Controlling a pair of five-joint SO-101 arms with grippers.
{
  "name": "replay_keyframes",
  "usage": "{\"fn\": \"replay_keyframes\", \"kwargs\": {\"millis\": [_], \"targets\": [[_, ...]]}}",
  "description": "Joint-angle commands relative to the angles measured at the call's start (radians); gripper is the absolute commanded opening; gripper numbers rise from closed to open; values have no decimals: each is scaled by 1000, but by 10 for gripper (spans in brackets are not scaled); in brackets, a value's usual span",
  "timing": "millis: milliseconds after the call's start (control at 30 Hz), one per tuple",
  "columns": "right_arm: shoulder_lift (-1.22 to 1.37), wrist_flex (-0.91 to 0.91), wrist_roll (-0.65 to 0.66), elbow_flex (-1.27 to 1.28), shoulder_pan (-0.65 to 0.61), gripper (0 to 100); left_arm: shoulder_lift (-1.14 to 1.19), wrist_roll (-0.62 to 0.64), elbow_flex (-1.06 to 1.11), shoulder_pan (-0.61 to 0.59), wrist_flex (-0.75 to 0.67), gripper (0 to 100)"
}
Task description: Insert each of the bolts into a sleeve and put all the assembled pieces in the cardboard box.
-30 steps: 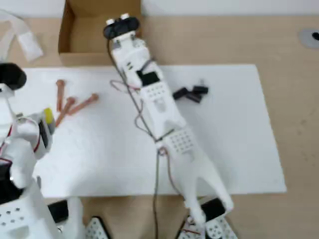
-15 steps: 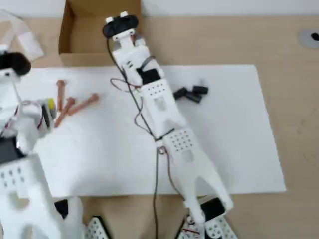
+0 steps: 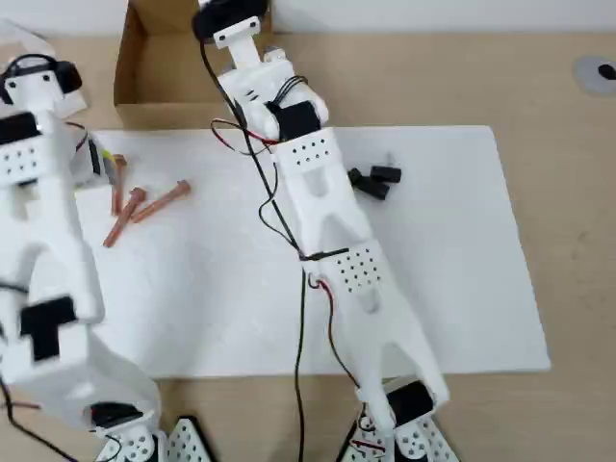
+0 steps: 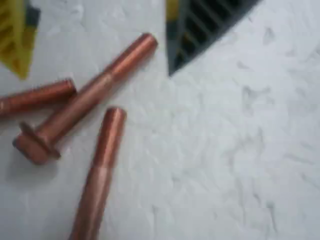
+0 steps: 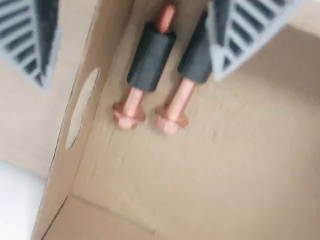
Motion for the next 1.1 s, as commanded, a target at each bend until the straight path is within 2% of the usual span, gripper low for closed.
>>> {"fn": "replay_keyframes", "kwargs": {"millis": [0,133,367,967,1067], "targets": [[-99,9,0,-44,15,247,105,-2,-189,-2,8,194],[-99,9,0,-44,15,247,211,-5,-278,-2,8,193],[-99,34,0,-44,15,247,357,-5,-308,0,3,192],[-99,58,-3,-44,4,246,576,-3,-497,32,-8,190],[-99,58,-44,-44,-5,246,627,0,-497,46,-21,190]]}}
